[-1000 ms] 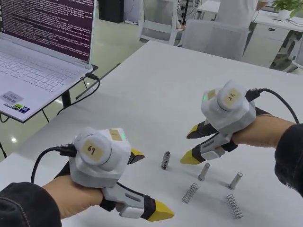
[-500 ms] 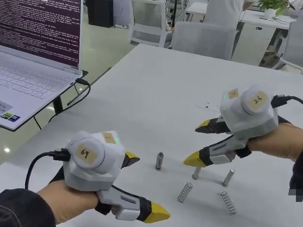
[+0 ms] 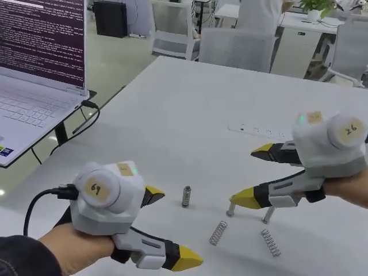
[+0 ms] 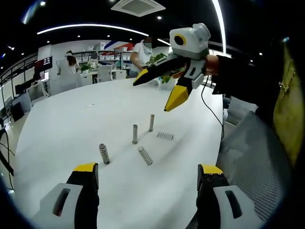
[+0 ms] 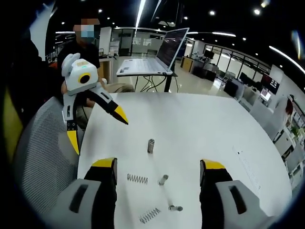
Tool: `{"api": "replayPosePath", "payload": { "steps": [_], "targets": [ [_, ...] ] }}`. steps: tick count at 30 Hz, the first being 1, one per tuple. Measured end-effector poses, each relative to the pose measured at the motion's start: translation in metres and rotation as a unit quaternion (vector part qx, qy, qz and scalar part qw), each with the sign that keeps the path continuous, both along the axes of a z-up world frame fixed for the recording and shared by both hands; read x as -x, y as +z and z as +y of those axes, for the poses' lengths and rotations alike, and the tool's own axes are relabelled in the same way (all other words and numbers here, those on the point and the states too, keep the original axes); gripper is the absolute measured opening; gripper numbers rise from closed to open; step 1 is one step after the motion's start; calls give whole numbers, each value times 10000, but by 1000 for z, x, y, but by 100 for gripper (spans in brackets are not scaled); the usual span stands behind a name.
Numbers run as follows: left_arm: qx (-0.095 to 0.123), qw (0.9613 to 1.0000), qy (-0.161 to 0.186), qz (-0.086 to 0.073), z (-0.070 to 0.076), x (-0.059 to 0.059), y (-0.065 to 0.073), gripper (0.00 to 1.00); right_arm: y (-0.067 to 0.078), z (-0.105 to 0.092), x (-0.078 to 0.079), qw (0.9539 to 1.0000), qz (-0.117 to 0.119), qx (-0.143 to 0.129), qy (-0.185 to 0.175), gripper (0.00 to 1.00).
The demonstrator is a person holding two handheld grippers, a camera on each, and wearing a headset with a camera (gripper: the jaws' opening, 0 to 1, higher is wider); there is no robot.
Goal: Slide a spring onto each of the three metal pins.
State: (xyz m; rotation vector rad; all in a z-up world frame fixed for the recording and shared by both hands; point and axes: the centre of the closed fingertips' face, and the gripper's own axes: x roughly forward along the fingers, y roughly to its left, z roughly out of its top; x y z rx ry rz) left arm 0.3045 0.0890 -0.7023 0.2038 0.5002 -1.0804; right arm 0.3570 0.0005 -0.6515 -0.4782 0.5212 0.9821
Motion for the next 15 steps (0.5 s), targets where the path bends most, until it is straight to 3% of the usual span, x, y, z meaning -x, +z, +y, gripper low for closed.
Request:
{"api": "replayPosePath", "payload": {
  "steps": [10, 15],
  "targets": [
    [-34, 10000, -63, -20, -6, 1, 2, 82, -1, -29, 16, 9986, -51, -321, -408, 72],
    [-37, 9999, -102, -18, -9, 3, 4, 82, -8, -49, 30, 9972, -49, -478, -578, 73]
  ]
}}
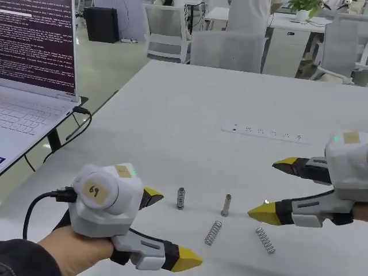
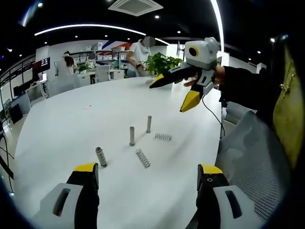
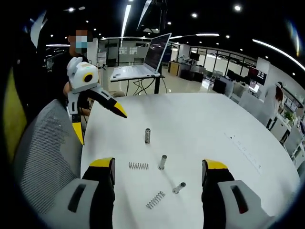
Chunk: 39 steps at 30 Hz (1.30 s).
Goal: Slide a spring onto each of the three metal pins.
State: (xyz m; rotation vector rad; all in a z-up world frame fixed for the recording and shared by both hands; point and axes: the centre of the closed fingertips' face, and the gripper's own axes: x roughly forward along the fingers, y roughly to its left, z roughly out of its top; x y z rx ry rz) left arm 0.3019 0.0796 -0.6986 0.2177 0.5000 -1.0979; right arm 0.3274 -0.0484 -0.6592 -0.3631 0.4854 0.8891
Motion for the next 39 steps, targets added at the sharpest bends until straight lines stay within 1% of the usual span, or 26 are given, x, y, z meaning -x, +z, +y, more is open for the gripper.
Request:
{"api": "replayPosePath", "payload": {
  "steps": [7, 10, 11, 12, 16, 18, 21, 23, 24, 27, 33, 39],
  "targets": [
    [19, 10000, -38, 25, -4, 2, 0, 82, -11, -17, 15, 9994, 6, -249, -242, 76],
    [24, 10000, -39, 28, -4, 1, 1, 82, -18, -25, 18, 9986, 14, -389, -360, 77],
    [22, 10000, -38, 26, -4, 1, 1, 82, -22, -27, 20, 9981, 53, -456, -418, 78],
    [20, 10000, -40, 28, -4, 1, 1, 82, -24, -30, 20, 9978, 35, -496, -437, 78],
    [15, 10000, -37, 57, -4, 2, 0, 82, -28, -33, 25, 9957, 48, -699, -599, 80],
    [15, 10000, -33, 74, -5, 2, -1, 81, -32, -35, 30, 9952, 79, -732, -638, 81],
    [16, 9999, -26, 98, -5, 2, -3, 81, -33, -37, 34, 9941, 65, -812, -721, 82],
    [26, 9999, -21, 117, -6, 2, -3, 81, -35, -40, 34, 9931, 32, -839, -813, 83],
    [29, 9999, -24, 124, -7, 1, -3, 81, -37, -41, 34, 9926, 66, -860, -852, 83],
    [29, 9999, -52, 141, -11, 0, -4, 80, -42, -44, 36, 9926, 104, -808, -901, 84],
    [0, 9997, -128, 190, -19, 0, -7, 80, -39, -43, 36, 9923, 82, -820, -923, 84],
    [-95, 9994, -215, 254, -27, -1, -13, 76, -36, -42, 33, 9921, 62, -846, -919, 84]
  ]
}}
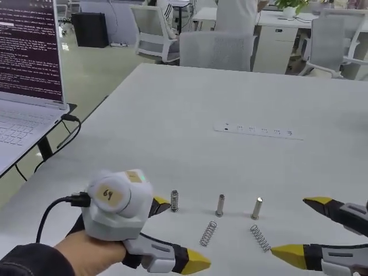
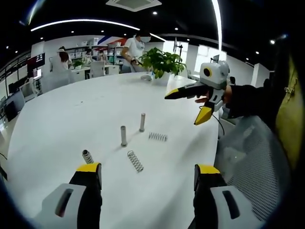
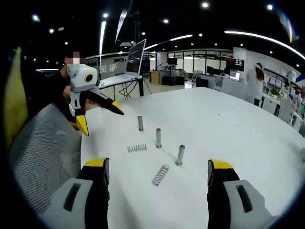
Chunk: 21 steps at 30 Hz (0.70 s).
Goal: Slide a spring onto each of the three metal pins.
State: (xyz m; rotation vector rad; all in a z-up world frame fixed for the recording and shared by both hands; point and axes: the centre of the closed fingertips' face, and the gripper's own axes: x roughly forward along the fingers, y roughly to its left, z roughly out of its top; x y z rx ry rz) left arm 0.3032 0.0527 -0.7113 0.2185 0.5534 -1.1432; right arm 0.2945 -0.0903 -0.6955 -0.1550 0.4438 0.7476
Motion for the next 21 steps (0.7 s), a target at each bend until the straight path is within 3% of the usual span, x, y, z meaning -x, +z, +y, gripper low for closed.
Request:
{"api": "replayPosePath", "payload": {
  "steps": [6, 9, 21],
  "targets": [
    [-196, 9996, -150, 98, -8, 0, -13, 71, 0, -1, 1, 10000, 9, -20, -7, 84],
    [-438, 9987, -266, 80, -12, -1, -25, 67, 1, -3, 0, 10000, 5, -30, -28, 84],
    [-555, 9982, -152, 191, -23, -20, -40, 50, 3, 0, 0, 10000, 27, -11, 1, 84]
  ]
}}
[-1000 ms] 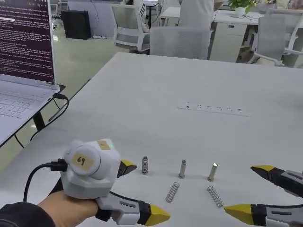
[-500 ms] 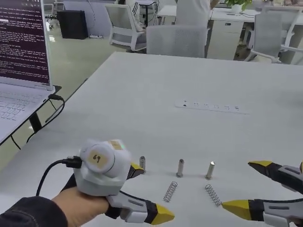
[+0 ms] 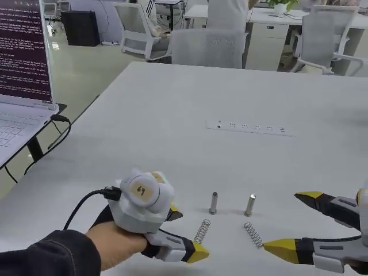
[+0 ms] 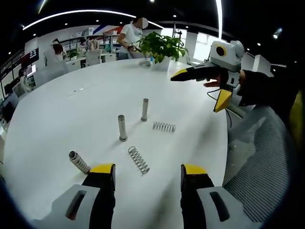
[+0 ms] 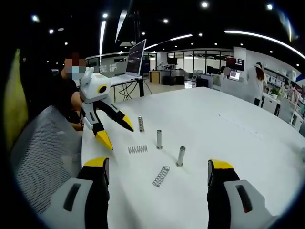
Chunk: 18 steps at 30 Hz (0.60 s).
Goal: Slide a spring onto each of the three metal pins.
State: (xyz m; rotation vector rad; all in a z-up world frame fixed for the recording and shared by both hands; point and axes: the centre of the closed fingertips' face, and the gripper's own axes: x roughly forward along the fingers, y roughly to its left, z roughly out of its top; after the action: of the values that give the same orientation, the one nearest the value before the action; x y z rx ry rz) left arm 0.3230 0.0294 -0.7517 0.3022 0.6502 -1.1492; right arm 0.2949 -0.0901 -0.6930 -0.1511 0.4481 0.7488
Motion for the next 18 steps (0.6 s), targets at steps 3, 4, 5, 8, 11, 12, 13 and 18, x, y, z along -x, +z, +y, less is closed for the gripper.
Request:
{"api": "replayPosePath", "payload": {
  "steps": [3, 4, 5, 8, 11, 12, 13, 18],
  "targets": [
    [-68, 10000, 13, -25, -4, -3, -7, 46, 0, -1, 0, 10000, 1, -3, -15, 84],
    [-81, 10000, 20, -32, -5, -3, -8, 43, 0, -1, 0, 10000, 3, -3, -15, 84],
    [-154, 9999, 26, -66, -5, -5, -13, 41, -1, -1, 0, 10000, 10, 5, -16, 84],
    [-229, 9997, 24, -60, -7, -6, -19, 37, -2, -2, 0, 10000, 30, 8, -19, 84],
    [-271, 9996, 12, -95, -9, -7, -23, 33, -2, -2, 0, 10000, 36, 2, -23, 84],
    [-288, 9995, 17, -107, -10, -7, -24, 32, -3, -3, 0, 10000, 38, -1, -24, 84],
    [-294, 9995, 32, -132, -10, -8, -24, 32, -3, -3, -1, 10000, 37, 6, -25, 83],
    [-390, 9991, 15, -187, -12, -9, -31, 28, -4, -4, -2, 10000, 50, 4, -23, 83]
  ]
}}
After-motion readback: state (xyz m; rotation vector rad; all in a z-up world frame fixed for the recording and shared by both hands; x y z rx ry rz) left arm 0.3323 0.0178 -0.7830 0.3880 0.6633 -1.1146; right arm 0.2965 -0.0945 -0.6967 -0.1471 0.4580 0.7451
